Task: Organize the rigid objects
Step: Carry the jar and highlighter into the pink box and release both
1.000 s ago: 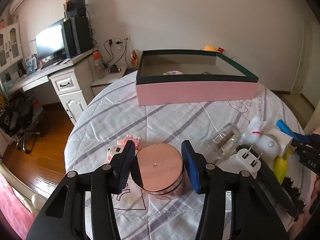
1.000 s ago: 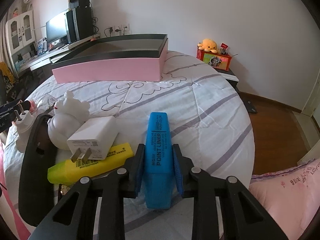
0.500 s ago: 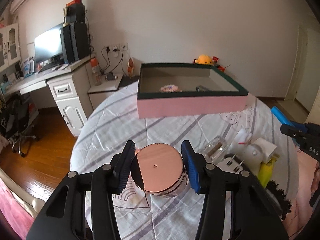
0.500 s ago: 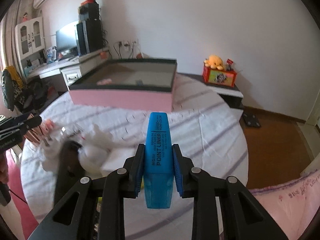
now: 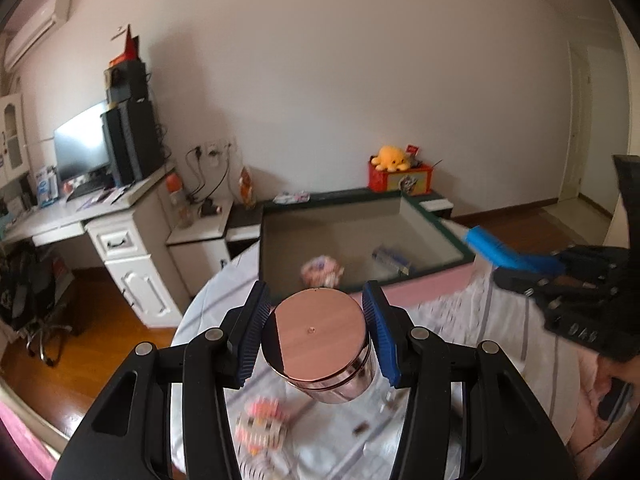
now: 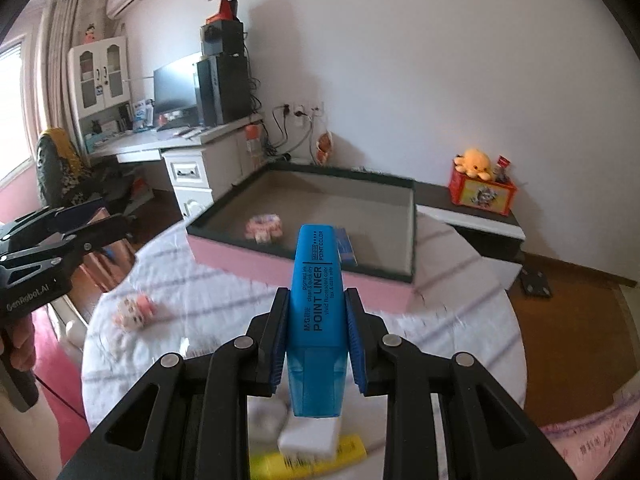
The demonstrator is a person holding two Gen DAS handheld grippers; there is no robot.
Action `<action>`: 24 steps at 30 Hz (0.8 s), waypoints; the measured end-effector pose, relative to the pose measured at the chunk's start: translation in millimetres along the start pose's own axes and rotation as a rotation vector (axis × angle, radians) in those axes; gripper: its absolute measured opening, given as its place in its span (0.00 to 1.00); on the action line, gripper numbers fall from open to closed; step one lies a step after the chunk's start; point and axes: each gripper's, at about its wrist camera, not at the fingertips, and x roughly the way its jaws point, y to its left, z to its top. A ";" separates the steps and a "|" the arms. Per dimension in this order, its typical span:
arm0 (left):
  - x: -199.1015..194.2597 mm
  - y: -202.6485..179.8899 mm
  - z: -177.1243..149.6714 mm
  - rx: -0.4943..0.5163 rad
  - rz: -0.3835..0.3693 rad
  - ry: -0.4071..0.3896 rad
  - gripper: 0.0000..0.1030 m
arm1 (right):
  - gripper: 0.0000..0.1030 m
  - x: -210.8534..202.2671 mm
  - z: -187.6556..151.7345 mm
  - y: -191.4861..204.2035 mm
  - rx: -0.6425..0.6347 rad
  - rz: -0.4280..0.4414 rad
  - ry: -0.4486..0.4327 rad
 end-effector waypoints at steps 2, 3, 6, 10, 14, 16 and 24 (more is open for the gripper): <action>10.4 -2.5 13.3 0.004 -0.013 -0.001 0.47 | 0.26 8.4 11.6 0.6 -0.007 0.017 -0.002; 18.2 -3.5 21.5 0.009 -0.024 0.002 0.47 | 0.26 13.5 17.9 0.5 -0.012 0.018 0.001; 36.6 -6.5 39.0 0.027 -0.044 0.010 0.47 | 0.26 26.5 35.4 -1.1 -0.028 0.021 0.004; 74.8 -6.5 61.3 0.034 -0.075 0.047 0.47 | 0.26 50.3 54.2 -14.3 -0.015 0.033 0.026; 118.3 -6.4 74.3 0.036 -0.091 0.105 0.47 | 0.26 82.2 65.0 -26.5 -0.010 0.027 0.073; 143.5 -7.5 79.5 0.043 -0.085 0.143 0.47 | 0.26 101.7 67.7 -31.8 -0.004 0.033 0.104; 234.8 -15.0 88.4 0.072 -0.101 0.298 0.47 | 0.26 178.5 77.3 -52.9 -0.012 -0.003 0.261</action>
